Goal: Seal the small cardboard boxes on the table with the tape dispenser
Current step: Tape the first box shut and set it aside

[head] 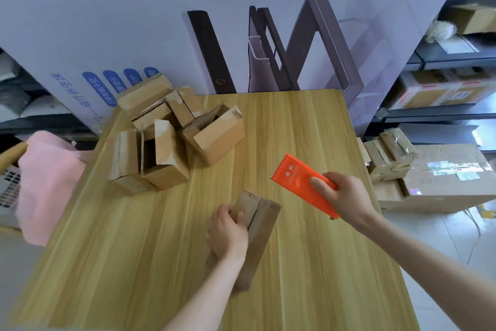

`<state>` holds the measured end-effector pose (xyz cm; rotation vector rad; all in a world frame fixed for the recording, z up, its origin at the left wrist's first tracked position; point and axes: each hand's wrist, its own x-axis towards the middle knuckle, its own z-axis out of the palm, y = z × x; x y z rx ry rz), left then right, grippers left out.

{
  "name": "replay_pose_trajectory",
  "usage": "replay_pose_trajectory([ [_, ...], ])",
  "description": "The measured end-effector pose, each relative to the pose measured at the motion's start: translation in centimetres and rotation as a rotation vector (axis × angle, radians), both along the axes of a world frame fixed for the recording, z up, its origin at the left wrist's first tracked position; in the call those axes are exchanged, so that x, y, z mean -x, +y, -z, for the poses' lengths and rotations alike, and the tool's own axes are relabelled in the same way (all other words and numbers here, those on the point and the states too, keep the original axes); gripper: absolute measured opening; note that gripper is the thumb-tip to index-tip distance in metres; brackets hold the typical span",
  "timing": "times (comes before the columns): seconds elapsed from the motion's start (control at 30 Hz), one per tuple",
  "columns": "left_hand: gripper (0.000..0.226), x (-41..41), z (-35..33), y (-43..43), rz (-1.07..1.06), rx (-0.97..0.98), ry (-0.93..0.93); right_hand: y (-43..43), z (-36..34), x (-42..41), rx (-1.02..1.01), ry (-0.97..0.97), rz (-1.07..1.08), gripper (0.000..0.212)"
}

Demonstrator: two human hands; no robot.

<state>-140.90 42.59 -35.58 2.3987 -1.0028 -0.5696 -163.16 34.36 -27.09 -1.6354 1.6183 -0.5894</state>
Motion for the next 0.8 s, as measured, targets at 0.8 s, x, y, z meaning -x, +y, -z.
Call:
replay_pose_trajectory([
  [0.8,0.014,-2.6,-17.2,-3.8,0.343,0.183,0.835,3.0,-5.7,-2.6,0.268,-0.143,-0.126,0.024],
])
